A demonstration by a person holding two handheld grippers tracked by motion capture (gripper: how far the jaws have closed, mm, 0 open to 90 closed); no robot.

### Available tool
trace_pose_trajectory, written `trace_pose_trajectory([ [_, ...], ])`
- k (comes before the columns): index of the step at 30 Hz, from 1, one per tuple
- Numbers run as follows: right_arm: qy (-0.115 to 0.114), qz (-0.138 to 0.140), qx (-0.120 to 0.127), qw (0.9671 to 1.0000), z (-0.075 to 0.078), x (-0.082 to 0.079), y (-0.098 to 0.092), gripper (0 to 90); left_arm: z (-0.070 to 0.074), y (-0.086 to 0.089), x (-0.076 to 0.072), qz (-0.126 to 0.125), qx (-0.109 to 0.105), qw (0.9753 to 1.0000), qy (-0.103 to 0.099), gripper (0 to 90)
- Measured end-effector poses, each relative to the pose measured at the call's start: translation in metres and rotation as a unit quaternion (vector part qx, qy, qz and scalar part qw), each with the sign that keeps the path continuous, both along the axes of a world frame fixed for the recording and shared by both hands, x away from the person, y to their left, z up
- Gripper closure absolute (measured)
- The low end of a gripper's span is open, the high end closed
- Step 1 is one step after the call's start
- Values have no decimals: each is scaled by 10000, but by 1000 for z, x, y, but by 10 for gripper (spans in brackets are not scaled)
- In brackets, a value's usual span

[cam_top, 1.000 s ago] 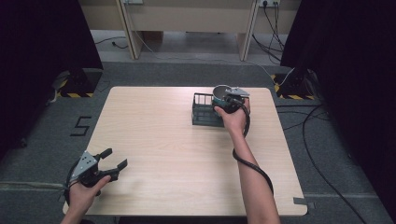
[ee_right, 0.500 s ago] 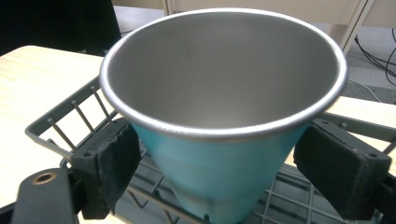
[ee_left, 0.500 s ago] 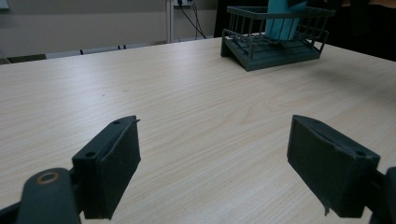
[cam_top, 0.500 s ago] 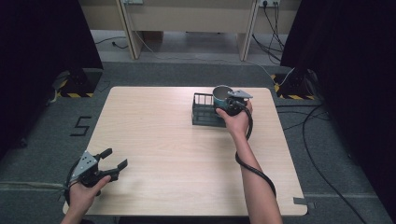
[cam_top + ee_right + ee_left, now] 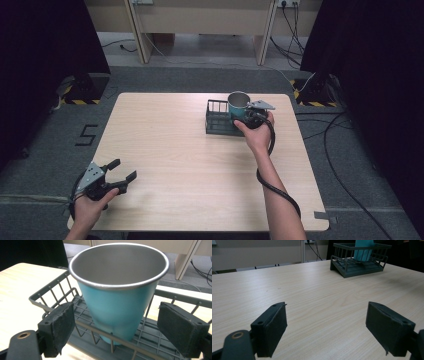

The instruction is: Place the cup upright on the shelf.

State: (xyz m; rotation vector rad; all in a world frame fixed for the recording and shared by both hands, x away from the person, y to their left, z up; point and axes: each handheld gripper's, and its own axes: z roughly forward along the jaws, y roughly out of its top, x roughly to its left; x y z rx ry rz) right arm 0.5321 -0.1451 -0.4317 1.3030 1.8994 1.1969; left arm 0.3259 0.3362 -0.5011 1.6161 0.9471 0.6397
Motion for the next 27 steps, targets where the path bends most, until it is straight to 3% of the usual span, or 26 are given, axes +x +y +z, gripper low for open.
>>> trace_pose_trajectory([
  [27,-180,42,22,9998,7,-31,-16,155,0,0,0,-5,22,10000,5,165],
])
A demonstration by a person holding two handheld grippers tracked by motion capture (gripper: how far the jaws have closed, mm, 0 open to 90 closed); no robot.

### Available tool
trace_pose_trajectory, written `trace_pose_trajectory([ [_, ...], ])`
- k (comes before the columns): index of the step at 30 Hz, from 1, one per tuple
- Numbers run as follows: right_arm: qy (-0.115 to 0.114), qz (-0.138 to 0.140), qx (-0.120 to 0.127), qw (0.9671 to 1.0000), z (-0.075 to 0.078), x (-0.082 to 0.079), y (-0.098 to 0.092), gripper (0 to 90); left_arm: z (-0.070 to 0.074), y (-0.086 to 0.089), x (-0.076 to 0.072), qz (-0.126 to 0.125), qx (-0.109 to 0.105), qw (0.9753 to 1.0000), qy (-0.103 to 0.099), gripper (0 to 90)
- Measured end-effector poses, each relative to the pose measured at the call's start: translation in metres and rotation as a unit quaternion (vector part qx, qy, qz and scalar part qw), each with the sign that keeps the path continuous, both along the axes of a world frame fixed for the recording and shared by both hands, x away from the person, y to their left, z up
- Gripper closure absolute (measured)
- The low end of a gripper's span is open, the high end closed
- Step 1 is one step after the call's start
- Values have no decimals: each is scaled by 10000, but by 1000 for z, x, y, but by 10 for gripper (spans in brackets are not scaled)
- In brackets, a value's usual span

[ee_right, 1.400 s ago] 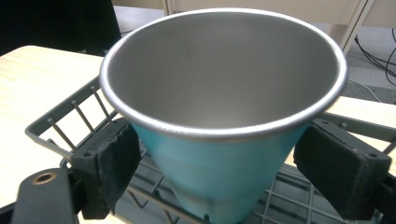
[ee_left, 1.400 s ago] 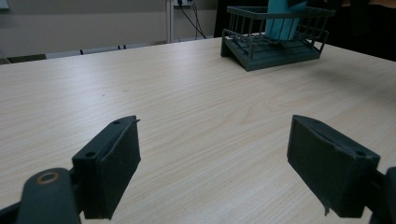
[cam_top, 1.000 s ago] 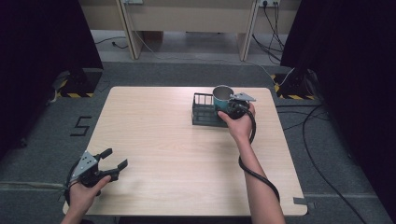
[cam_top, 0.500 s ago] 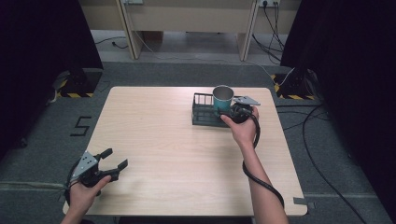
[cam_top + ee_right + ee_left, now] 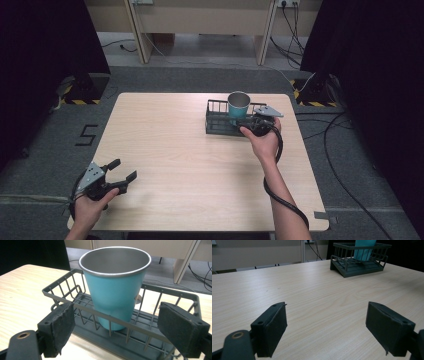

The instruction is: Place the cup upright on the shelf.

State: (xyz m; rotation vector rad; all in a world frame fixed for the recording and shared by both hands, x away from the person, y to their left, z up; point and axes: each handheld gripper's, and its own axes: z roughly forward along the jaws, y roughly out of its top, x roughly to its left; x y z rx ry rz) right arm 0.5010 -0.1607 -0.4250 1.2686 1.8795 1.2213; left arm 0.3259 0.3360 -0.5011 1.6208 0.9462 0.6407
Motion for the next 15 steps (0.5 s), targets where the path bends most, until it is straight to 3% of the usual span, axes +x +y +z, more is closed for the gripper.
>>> trace_pose_trajectory([
  [15,17,18,-5,10000,-4,-19,-13,155,0,0,0,9,9,10000,13,165],
])
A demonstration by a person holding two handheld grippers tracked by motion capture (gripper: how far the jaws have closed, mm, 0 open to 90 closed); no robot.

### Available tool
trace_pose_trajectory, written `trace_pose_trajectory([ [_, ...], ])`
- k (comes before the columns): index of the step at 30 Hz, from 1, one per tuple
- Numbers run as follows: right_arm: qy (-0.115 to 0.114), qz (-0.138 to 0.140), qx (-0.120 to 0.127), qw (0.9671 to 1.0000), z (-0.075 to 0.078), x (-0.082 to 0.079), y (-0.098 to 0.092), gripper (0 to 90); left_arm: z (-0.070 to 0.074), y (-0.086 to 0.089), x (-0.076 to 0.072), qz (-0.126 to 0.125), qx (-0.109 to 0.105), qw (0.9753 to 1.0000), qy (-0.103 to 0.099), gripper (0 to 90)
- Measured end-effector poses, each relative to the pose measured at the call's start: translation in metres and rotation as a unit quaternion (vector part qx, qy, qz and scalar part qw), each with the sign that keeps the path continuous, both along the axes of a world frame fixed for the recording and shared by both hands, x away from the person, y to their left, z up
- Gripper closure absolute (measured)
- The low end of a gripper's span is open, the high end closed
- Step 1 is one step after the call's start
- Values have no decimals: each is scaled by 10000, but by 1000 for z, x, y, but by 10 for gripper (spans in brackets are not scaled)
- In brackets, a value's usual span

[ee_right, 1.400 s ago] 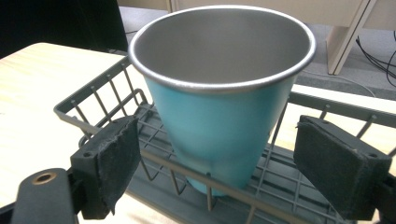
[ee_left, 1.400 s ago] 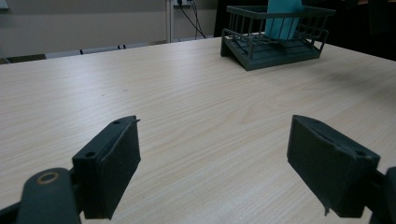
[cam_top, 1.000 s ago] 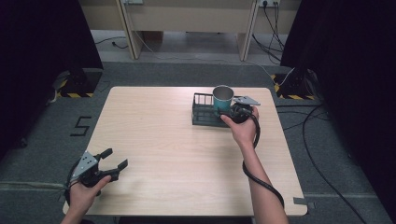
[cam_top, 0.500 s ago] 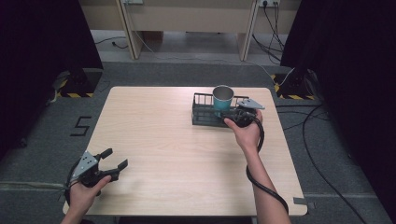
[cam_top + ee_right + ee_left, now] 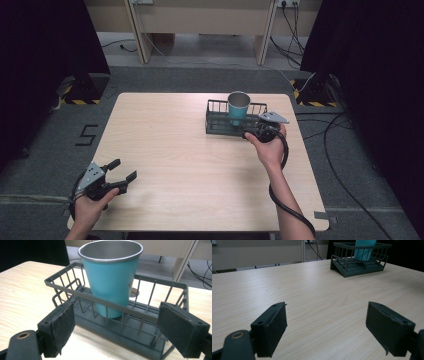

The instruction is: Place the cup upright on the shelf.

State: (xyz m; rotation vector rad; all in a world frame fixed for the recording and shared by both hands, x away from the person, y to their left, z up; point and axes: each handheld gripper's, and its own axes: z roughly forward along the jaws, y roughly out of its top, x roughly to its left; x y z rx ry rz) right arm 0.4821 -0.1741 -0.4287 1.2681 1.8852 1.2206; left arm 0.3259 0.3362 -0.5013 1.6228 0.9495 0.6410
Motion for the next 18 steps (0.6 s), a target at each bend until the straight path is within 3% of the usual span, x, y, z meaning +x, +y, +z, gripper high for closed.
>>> trace_pose_trajectory([
  [18,2,30,-40,10000,-5,-29,-13,158,0,0,0,3,8,10000,8,165],
])
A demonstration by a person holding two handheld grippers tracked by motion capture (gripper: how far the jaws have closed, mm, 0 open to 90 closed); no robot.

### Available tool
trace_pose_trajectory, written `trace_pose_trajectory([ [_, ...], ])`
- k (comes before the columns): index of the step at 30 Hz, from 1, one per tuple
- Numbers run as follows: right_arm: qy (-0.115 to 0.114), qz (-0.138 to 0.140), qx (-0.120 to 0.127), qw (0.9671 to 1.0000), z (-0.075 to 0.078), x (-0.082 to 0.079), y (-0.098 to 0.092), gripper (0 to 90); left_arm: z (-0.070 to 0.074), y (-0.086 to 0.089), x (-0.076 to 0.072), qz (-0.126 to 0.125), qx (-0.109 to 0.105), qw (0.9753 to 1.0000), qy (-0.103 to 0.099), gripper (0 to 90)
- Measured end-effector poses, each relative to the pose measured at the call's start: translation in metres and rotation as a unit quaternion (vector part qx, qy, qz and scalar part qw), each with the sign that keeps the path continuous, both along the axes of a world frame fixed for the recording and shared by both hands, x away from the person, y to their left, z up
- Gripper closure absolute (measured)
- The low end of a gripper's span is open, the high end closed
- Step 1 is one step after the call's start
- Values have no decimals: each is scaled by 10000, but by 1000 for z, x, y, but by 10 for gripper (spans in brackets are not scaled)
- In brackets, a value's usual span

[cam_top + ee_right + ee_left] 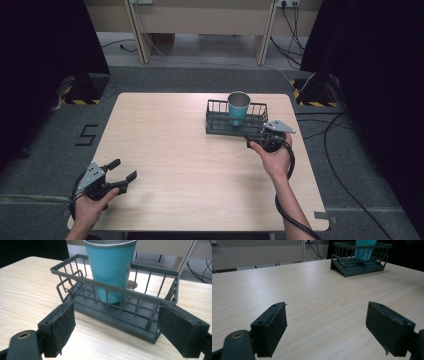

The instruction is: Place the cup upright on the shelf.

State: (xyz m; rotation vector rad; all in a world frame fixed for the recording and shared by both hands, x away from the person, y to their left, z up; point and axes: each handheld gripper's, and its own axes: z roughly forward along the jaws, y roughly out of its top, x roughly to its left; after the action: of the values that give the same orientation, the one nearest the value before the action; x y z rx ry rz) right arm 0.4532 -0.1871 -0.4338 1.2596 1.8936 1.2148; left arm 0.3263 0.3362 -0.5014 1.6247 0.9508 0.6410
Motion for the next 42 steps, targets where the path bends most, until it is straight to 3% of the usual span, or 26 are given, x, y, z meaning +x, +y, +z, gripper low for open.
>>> trace_pose_trajectory([
  [42,117,-118,-42,9999,-34,-66,-38,161,0,0,0,15,1,10000,3,165],
])
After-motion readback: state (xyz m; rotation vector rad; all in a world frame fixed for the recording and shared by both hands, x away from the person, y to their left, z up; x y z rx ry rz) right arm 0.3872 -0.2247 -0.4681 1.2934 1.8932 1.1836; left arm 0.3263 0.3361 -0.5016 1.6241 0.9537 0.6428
